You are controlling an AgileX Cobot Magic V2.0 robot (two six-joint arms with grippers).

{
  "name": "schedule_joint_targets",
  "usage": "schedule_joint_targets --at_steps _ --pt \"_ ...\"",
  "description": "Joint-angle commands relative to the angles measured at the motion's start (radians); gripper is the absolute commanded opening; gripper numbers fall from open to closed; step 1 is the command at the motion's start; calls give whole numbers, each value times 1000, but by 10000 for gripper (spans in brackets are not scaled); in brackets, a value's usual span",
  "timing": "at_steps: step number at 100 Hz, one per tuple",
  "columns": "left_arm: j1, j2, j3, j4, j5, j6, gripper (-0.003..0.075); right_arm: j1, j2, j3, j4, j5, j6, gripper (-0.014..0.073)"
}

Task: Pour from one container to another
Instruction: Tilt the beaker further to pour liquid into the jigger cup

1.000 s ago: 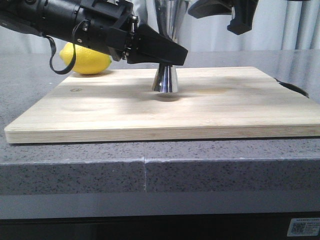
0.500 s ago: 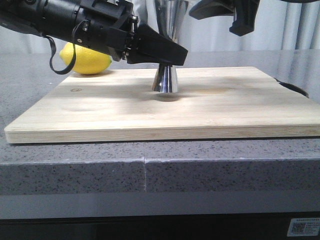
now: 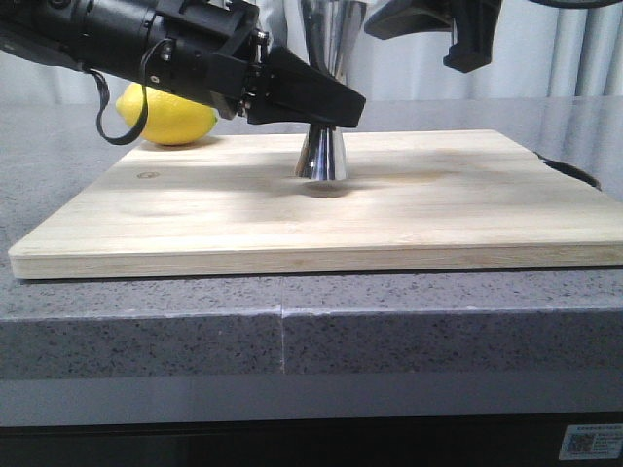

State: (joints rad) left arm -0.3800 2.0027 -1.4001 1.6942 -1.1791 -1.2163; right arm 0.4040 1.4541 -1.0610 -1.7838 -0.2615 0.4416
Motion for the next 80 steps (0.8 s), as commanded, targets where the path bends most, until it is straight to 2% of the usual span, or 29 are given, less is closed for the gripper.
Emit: schedule_joint_targets --at_steps 1,80 --pt "-8 -67 -29 -67 -76 -10 114 -1 -43 -38 10 27 -3 319" --pt "-8 -67 -29 -67 -76 -10 114 -1 -43 -38 -33 57 -3 319"
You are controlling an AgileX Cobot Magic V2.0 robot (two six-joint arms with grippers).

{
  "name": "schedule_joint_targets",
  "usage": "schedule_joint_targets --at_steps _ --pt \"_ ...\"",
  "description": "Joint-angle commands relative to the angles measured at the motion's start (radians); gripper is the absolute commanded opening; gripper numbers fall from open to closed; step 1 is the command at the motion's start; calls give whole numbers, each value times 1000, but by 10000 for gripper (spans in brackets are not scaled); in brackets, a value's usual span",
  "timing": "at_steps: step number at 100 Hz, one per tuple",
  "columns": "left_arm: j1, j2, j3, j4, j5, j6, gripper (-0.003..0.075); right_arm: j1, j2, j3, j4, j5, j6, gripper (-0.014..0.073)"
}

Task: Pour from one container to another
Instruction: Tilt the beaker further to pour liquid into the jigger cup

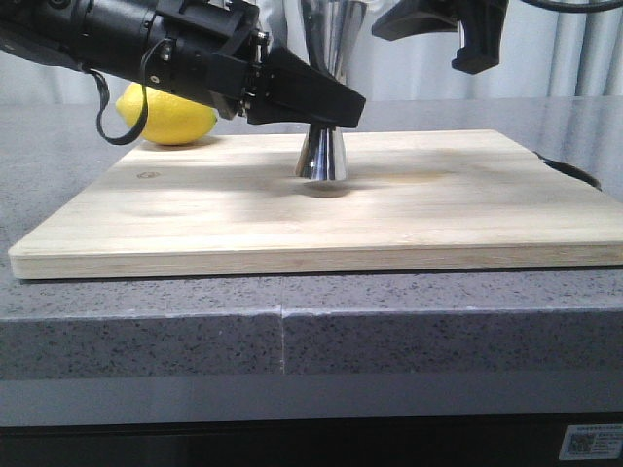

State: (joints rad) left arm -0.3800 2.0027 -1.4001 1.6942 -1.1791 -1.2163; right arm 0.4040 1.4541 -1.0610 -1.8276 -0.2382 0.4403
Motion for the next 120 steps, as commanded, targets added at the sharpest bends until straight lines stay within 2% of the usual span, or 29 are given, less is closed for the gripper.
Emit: schedule_joint_targets --at_steps 1,120 --pt "-8 -67 -29 -67 -76 -10 114 -1 -43 -38 11 34 -2 319" --pt "-8 -67 -29 -67 -76 -10 114 -1 -43 -68 -32 36 -5 319"
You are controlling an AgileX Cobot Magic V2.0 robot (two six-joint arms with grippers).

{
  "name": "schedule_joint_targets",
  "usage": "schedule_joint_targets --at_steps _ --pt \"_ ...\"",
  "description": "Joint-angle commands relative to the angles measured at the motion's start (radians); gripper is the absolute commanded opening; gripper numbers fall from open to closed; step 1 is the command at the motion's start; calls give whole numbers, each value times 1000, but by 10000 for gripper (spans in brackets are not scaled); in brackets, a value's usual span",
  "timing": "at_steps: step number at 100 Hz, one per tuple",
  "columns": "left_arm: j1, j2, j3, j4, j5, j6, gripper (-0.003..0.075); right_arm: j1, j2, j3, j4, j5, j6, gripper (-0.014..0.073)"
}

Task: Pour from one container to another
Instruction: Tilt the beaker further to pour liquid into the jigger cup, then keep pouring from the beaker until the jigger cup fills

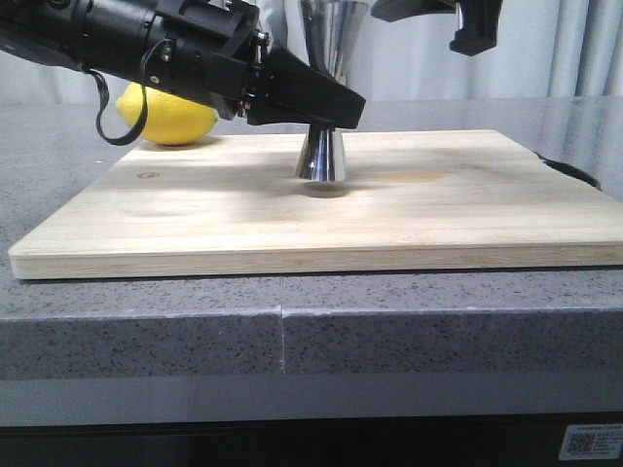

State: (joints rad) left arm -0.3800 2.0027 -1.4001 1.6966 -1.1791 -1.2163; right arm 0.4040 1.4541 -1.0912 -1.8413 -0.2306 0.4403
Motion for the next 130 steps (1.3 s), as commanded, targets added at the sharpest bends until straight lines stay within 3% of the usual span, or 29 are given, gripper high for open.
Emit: schedule_joint_targets --at_steps 1,130 --pt "-8 -67 -29 -70 -76 -10 114 -1 -43 -38 -18 28 -5 319" --pt "-8 -67 -29 -70 -76 -10 114 9 -43 -38 -18 30 -85 319"
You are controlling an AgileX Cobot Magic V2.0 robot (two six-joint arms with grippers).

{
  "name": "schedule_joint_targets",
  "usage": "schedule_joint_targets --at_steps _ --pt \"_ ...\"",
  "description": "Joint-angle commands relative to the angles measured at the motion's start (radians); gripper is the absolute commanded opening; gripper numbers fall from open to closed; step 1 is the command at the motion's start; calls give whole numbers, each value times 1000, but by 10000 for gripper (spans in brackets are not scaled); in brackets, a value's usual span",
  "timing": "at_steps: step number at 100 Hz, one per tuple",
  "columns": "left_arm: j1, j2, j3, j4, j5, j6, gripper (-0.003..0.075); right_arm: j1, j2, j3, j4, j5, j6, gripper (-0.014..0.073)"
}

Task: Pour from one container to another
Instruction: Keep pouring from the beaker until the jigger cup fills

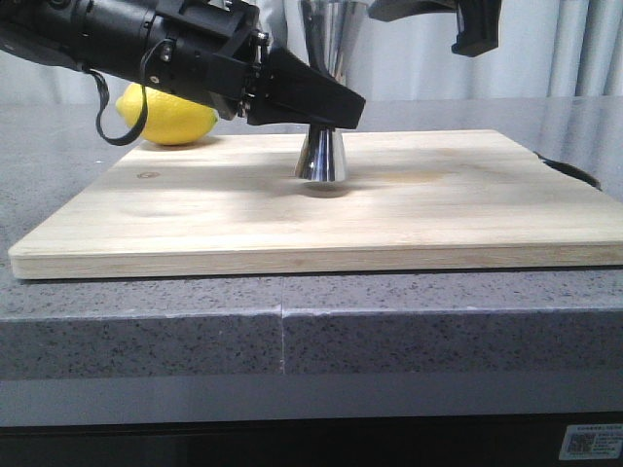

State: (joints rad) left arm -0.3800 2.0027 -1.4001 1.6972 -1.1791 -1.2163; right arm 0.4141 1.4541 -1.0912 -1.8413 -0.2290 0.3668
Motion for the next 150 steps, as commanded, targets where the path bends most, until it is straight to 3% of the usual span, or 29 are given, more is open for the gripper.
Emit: schedule_joint_targets --at_steps 1,150 --pt "-8 -67 -29 -70 -76 -10 114 -1 -43 -38 -18 29 -12 319" --pt "-8 -67 -29 -70 -76 -10 114 13 -43 -38 -18 51 -159 319"
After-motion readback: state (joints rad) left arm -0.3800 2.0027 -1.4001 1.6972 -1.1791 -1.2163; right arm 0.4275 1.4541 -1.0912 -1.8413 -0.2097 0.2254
